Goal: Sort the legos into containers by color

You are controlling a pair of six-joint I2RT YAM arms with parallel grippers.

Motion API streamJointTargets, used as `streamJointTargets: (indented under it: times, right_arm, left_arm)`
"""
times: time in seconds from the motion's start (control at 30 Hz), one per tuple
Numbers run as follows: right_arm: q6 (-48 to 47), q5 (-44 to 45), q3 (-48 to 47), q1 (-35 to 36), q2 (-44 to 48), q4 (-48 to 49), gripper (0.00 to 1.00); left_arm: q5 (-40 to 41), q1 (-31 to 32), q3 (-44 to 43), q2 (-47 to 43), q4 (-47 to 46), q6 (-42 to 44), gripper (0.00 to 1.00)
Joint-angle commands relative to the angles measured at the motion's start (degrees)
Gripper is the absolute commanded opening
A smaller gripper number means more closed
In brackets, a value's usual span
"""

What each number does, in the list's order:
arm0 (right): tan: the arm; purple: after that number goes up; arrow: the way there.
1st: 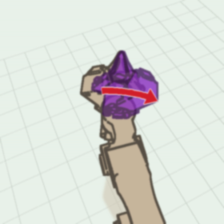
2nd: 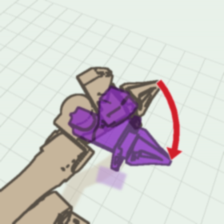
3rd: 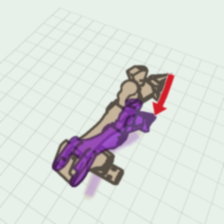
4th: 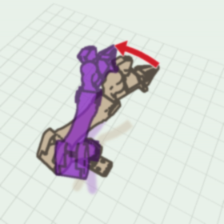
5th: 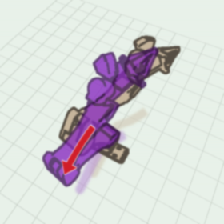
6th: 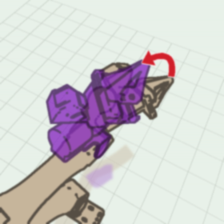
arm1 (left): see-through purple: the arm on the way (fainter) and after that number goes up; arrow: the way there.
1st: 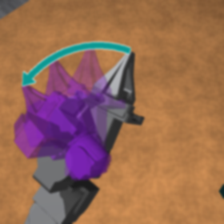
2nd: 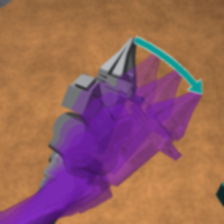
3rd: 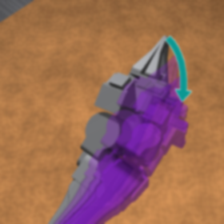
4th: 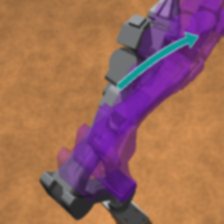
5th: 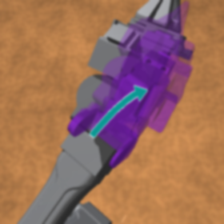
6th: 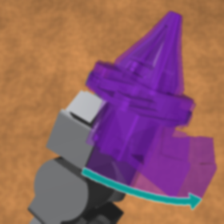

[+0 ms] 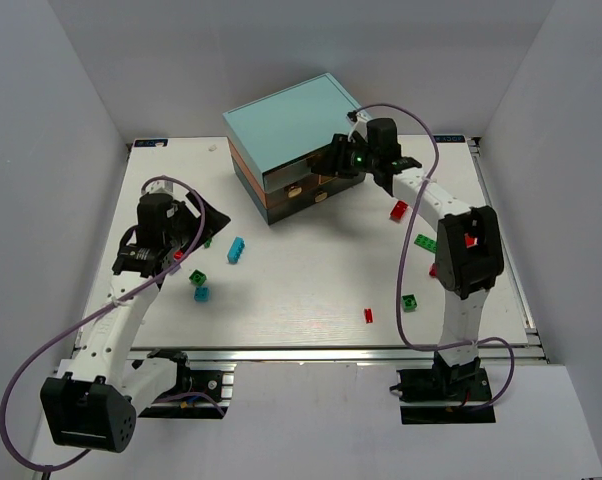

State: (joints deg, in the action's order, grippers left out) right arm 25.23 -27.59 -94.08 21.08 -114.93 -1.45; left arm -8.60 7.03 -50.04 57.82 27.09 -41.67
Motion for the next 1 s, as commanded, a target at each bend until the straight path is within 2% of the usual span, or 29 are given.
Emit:
streamJointTargets:
  times: [0.0, 0.23, 0.47, 0.63, 0.7, 0.77, 0.8, 0.83, 0.87, 0.9, 0.97]
  right_arm:
    - [-4.8, 1.9, 4.2, -2.0, 6.0, 4.1, 0.22]
    - [-5.0, 1.1, 11.5, -2.8, 10.6, 5.1, 0.21]
    - [-6.7, 0.0, 18.7, -4.5, 16.1, 4.8, 0.22]
    - [-7.0, -0.5, 20.4, -5.0, 17.7, 4.4, 0.25]
    - [-7.2, -0.6, 20.8, -5.4, 18.1, 4.4, 0.27]
    - [-7.7, -1.4, 21.0, -5.4, 18.2, 4.3, 0.4]
    - [-8.4, -1.9, 20.9, -5.7, 18.2, 3.8, 0.51]
    - [-9.1, -2.7, 20.8, -5.7, 18.3, 3.3, 0.7]
    - [-9.8, -3.1, 20.7, -5.7, 18.4, 2.9, 0.77]
    - [-10.4, -3.6, 20.8, -5.7, 19.0, 2.5, 0.82]
    - [-12.4, -4.5, 21.6, -6.0, 20.1, 1.5, 0.84]
  left_arm:
    - [-0.1, 0.0, 0.3, 0.3, -1.6, -0.5, 0.86]
    - [1.7, 0.0, -0.4, 4.0, -1.9, 0.1, 0.87]
    - [5.3, 0.0, -4.4, 10.9, -0.5, 3.2, 0.93]
    - [7.7, 0.0, -7.3, 17.5, 0.3, 6.4, 0.95]
    - [11.3, 0.0, -9.5, 19.9, 2.0, 8.0, 0.95]
    - [13.9, 0.0, -10.7, 23.6, 3.1, 10.7, 0.95]
    - [14.6, 0.0, -12.1, 25.0, 3.4, 11.7, 0.95]
    - [15.2, 0.0, -12.8, 26.3, 3.6, 14.0, 0.95]
    - [16.5, 0.0, -13.6, 28.9, 4.4, 15.2, 0.95]
    - [16.9, 0.0, -14.3, 30.2, 4.5, 16.3, 0.95]
    - [18.3, 0.0, -16.4, 33.7, 5.2, 19.2, 0.93]
